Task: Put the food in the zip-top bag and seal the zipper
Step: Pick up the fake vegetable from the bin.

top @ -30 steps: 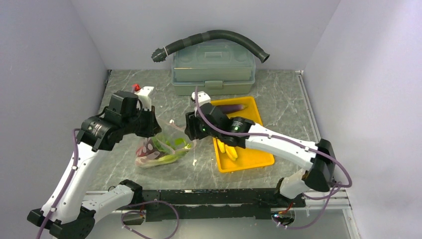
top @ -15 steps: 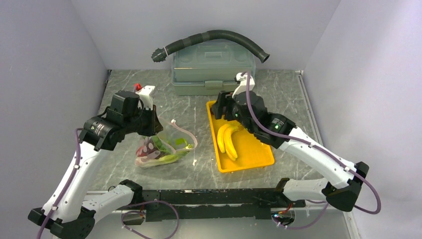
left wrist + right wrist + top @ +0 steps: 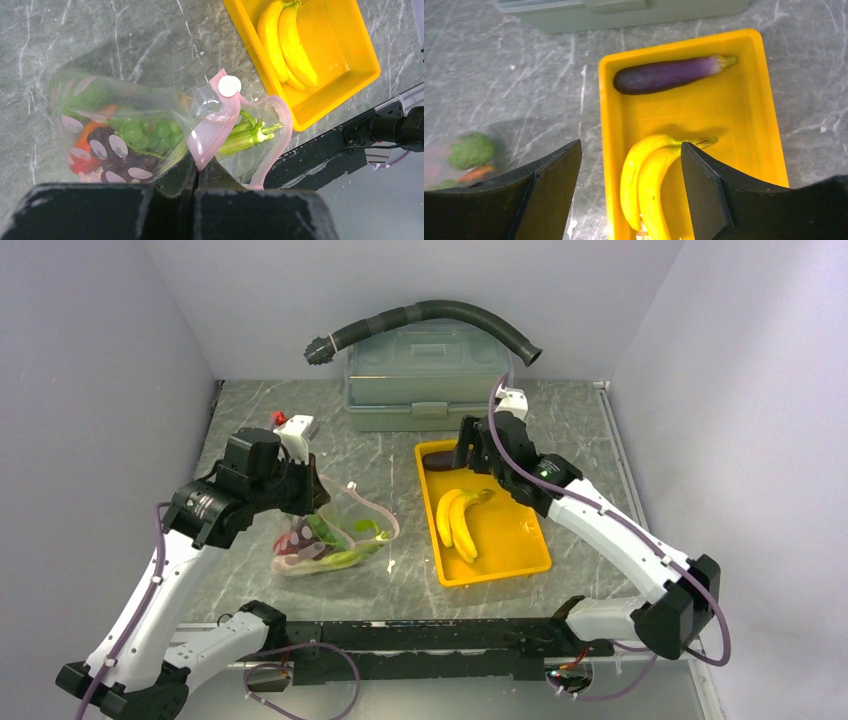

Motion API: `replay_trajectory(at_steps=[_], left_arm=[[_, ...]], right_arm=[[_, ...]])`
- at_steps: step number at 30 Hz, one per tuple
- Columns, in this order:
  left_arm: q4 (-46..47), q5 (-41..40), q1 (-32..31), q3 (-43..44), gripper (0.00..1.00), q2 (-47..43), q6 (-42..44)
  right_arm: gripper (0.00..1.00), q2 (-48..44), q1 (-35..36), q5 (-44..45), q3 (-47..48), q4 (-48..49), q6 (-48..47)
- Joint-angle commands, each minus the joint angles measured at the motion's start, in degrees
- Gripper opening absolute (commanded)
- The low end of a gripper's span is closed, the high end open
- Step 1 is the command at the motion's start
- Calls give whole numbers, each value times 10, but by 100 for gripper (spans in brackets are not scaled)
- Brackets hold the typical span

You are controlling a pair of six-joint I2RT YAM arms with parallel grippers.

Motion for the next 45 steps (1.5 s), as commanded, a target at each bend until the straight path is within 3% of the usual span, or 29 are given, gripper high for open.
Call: replay_trajectory(at_steps=[1, 21, 45], left_arm=[[39, 11, -1, -10, 0, -13, 13], [89, 23, -1, -56, 0, -39, 21], [99, 35, -1, -69, 0, -40, 29]], right_arm=[[76, 24, -33, -19, -14, 24, 46], [75, 212, -146, -35, -13, 90, 302], [73, 360, -178, -17, 18, 160, 459]])
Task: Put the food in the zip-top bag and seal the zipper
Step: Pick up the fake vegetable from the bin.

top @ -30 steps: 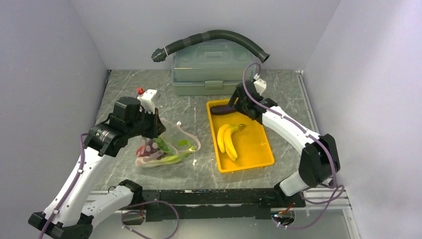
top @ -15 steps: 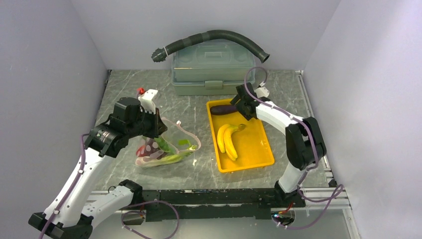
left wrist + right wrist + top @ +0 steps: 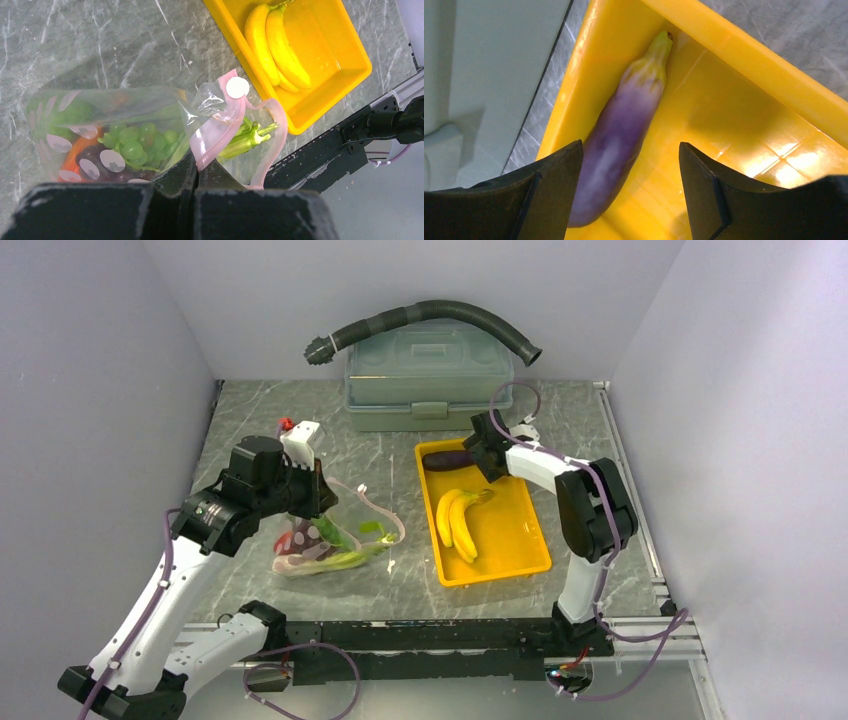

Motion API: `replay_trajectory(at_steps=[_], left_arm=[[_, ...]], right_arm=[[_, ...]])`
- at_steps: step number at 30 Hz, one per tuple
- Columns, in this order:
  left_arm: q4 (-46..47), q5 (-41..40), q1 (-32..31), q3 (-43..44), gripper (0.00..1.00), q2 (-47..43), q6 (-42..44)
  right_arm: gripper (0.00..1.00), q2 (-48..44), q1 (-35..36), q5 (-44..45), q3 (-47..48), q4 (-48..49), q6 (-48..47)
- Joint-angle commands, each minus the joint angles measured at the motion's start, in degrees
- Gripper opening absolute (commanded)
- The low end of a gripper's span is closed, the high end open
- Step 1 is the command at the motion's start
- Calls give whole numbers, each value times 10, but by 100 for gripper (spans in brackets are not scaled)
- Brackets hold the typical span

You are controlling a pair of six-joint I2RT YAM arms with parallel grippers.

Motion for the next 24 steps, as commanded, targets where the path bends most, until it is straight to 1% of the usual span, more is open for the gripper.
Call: replay_trajectory(at_steps=[1, 13, 16, 18, 20, 24], left_arm=[[22, 1, -2, 3, 0, -10, 15], [17, -8, -1, 8, 0, -9, 20], [14, -7, -1, 11, 0, -8, 21], [12, -7, -1, 13, 0, -9, 20], [12, -6, -1, 13, 0, -9, 19], [9, -7, -1, 12, 0, -11, 19]], right_arm=[[73, 19, -6, 11, 24, 34, 37], [71, 69, -12, 11, 43, 35, 72], [68, 78, -14, 8, 40, 40, 79], [65, 81, -15, 8, 35, 43, 82], [58, 80, -17, 10, 28, 48, 84], [39, 70, -21, 17, 8, 51, 89]])
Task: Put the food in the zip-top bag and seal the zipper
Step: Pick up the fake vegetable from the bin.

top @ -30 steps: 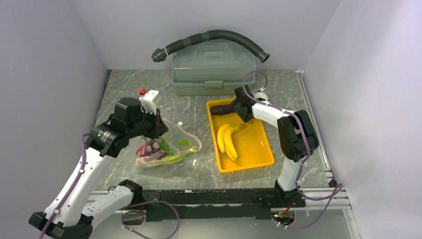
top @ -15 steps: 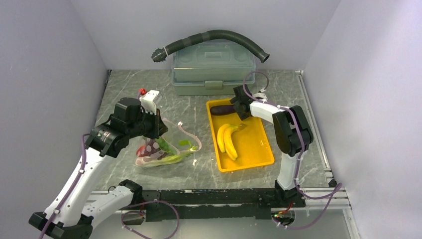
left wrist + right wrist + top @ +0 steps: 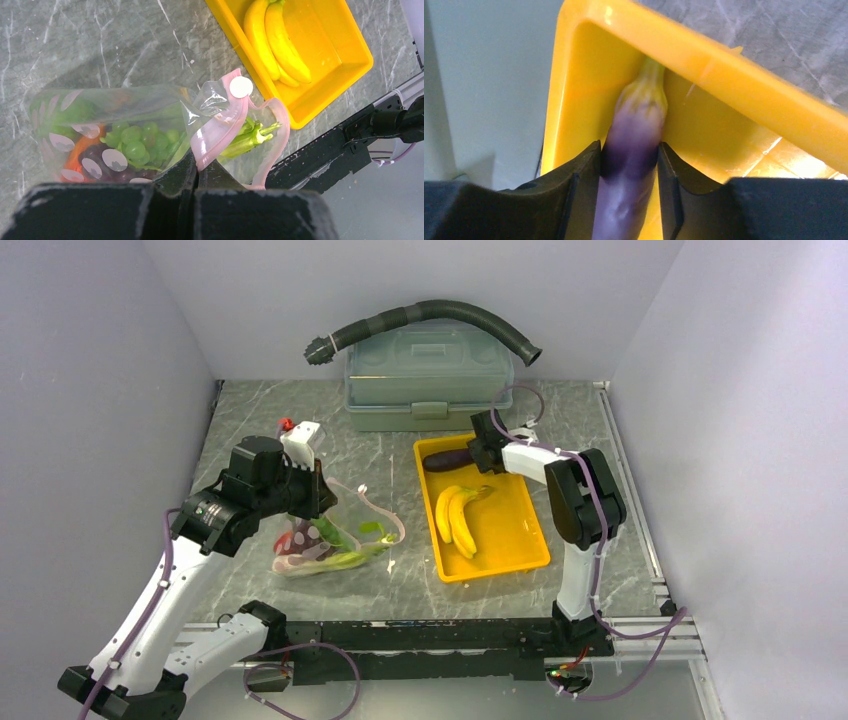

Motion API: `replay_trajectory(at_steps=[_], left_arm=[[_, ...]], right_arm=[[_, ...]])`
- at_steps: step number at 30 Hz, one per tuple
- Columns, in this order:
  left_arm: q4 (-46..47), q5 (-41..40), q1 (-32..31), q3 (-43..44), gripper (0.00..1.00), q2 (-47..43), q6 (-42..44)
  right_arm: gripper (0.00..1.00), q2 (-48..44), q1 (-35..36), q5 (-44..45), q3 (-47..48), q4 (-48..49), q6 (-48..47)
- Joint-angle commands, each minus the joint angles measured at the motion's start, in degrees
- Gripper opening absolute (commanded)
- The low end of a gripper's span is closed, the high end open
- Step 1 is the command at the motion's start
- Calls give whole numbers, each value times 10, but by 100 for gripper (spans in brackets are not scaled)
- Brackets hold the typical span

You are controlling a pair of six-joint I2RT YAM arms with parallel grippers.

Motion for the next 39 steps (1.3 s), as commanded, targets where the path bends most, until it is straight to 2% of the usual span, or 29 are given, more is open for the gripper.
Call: replay_trajectory(at_steps=[1, 7, 9, 25, 32, 39], left_arm=[[11, -4, -1, 13, 0, -11, 12], [5, -8, -2, 21, 0, -10, 10], [1, -12, -1, 26, 0, -12, 9], [-33, -52, -1, 44, 0, -17, -11], [-37, -56, -1, 47, 0, -8, -21], [-48, -55, -1, 56, 0, 5, -30]], right_arm=[[35, 1, -9, 17, -25, 6, 13], [6, -36, -12, 12, -55, 28, -1], [1, -50, -12, 13, -66, 33, -4], [0, -271, -8, 42, -156, 83, -90], [0, -388, 56, 99, -189, 107, -190], [0, -499, 145, 141, -229, 174, -295]])
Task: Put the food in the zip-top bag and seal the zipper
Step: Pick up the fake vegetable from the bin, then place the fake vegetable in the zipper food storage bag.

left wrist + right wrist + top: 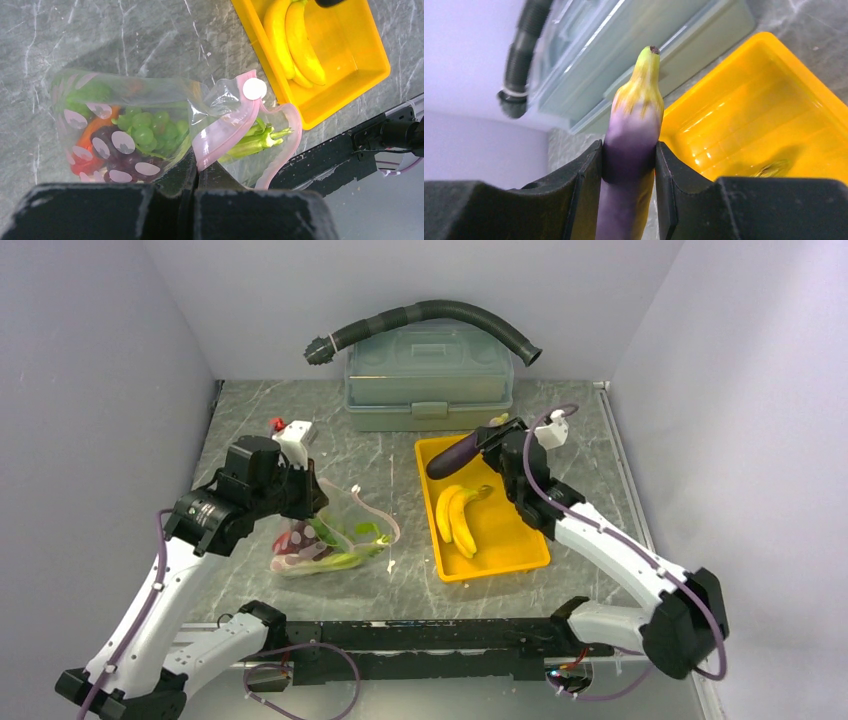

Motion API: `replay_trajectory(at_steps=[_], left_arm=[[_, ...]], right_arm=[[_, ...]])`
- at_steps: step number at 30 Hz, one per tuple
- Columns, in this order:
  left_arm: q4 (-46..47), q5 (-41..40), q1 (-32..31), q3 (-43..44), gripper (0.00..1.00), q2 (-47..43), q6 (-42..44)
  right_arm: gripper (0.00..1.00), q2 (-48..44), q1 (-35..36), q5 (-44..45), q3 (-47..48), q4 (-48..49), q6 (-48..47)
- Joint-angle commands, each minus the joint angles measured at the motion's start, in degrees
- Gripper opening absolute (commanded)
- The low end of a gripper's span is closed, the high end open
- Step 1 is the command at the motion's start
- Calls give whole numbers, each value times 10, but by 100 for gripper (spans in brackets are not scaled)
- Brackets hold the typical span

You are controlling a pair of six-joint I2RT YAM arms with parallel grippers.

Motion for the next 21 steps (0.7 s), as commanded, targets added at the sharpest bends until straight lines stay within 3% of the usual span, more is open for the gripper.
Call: replay_trajectory(at_steps=[1, 10, 21], left_arm=[[-2, -7, -1, 30, 0, 9, -11], [-39, -6, -1, 68, 0, 36, -21], [-82, 11, -1, 111, 0, 61, -29]], right_arm=[[0, -74, 49, 46, -24, 78, -99], [0, -158, 151, -38, -49, 191, -219], [0, -134, 298, -93, -43, 315, -395]])
